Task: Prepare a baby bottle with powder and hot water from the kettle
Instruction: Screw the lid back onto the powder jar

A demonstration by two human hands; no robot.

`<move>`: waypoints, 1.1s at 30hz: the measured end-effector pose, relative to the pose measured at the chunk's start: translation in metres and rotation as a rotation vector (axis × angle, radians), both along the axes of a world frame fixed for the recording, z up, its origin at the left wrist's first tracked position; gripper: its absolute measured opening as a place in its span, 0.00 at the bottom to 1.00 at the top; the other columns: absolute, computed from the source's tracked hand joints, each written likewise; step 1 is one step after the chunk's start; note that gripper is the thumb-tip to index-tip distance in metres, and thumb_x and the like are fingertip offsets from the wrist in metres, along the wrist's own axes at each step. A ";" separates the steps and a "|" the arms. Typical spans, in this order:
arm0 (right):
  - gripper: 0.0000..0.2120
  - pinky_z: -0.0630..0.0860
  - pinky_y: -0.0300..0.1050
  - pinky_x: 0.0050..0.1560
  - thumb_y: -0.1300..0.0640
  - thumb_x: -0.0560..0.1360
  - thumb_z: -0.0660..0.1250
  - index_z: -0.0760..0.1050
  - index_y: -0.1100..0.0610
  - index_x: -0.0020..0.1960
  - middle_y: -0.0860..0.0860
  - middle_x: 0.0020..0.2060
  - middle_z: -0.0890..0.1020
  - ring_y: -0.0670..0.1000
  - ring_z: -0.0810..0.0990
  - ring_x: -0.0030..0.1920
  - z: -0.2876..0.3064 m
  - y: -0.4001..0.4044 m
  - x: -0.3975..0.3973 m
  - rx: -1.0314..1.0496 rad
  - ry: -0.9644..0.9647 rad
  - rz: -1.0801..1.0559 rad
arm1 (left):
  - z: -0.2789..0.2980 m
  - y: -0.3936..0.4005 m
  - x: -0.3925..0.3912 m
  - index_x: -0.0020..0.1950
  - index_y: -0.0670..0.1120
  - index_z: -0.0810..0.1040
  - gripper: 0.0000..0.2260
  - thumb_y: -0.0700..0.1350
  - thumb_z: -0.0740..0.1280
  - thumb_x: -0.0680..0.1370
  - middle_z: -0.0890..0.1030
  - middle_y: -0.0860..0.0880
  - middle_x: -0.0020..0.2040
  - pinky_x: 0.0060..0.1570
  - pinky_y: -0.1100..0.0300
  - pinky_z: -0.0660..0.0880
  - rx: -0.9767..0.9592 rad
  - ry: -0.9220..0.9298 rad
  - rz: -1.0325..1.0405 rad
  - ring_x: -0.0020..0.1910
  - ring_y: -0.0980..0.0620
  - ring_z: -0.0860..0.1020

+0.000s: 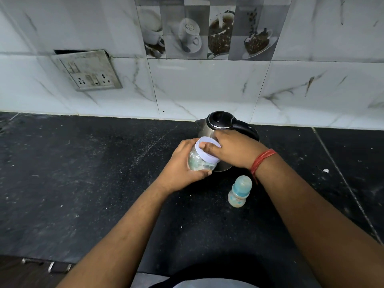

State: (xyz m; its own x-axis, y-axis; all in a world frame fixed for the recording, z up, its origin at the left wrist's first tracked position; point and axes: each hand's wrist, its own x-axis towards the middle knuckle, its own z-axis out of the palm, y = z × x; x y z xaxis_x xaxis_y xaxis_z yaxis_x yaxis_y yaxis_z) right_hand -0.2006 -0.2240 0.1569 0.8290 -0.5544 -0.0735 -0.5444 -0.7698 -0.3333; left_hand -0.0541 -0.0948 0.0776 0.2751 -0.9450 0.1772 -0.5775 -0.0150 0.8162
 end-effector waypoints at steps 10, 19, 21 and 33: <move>0.33 0.71 0.50 0.65 0.31 0.73 0.66 0.70 0.49 0.71 0.50 0.67 0.74 0.52 0.74 0.66 0.002 0.007 -0.001 -0.010 -0.015 0.029 | 0.002 -0.001 -0.001 0.75 0.51 0.68 0.39 0.45 0.82 0.68 0.71 0.55 0.65 0.62 0.76 0.64 -0.009 0.024 0.026 0.65 0.68 0.69; 0.39 0.72 0.51 0.66 0.30 0.72 0.66 0.60 0.43 0.77 0.48 0.70 0.68 0.51 0.71 0.68 0.003 0.007 -0.005 0.042 0.073 0.184 | 0.001 0.012 0.005 0.72 0.57 0.68 0.37 0.50 0.81 0.67 0.73 0.58 0.65 0.63 0.72 0.68 0.060 0.120 -0.052 0.65 0.64 0.73; 0.37 0.73 0.51 0.62 0.29 0.72 0.64 0.62 0.43 0.75 0.48 0.67 0.69 0.54 0.74 0.64 -0.003 0.014 0.000 -0.025 0.019 0.140 | 0.004 0.013 0.003 0.71 0.59 0.69 0.36 0.52 0.80 0.66 0.74 0.57 0.64 0.64 0.68 0.71 0.045 0.159 -0.045 0.65 0.62 0.74; 0.41 0.73 0.51 0.59 0.23 0.71 0.56 0.70 0.53 0.70 0.54 0.67 0.71 0.58 0.76 0.63 -0.013 0.031 0.035 -0.013 0.095 -0.106 | -0.009 0.016 0.000 0.70 0.49 0.74 0.33 0.44 0.82 0.68 0.72 0.54 0.67 0.64 0.75 0.66 -0.036 0.106 0.124 0.65 0.70 0.69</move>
